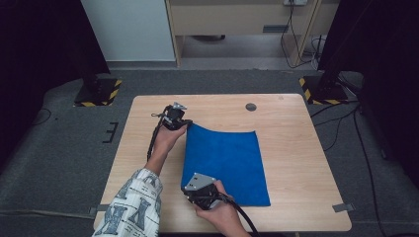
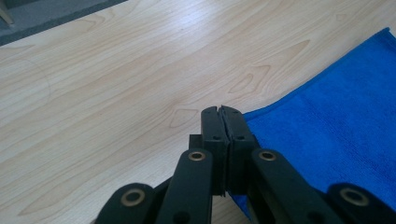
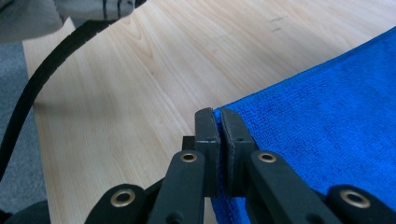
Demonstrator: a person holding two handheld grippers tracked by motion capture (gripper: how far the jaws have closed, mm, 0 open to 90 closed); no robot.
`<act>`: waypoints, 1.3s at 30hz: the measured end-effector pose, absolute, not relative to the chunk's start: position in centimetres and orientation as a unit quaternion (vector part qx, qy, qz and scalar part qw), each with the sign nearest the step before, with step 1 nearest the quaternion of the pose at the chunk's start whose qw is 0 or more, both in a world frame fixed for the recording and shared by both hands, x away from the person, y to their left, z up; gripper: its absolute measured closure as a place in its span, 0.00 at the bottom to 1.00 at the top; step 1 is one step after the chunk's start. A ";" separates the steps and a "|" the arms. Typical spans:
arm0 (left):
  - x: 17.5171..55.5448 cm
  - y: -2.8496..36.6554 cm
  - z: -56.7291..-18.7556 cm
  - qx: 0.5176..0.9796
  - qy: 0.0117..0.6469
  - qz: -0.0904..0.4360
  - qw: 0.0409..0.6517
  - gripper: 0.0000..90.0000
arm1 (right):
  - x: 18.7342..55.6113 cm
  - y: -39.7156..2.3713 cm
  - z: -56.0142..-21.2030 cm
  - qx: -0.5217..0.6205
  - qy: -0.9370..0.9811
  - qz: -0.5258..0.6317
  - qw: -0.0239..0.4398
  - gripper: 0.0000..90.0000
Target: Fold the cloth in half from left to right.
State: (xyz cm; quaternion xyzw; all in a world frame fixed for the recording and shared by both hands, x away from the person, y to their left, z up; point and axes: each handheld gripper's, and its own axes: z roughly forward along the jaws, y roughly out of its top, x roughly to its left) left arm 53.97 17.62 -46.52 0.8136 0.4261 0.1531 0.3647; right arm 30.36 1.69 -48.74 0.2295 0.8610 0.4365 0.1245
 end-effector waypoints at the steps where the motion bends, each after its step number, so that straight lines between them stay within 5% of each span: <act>1: 54.0 17.7 -46.5 0.812 0.428 0.154 0.366 0.99 | 30.3 1.8 -48.7 0.230 0.860 0.438 0.126 0.97; 39: 53.1 24.9 -44.6 0.793 0.456 0.170 0.366 0.99 | 29.4 7.8 -47.0 0.216 0.850 0.462 0.132 0.97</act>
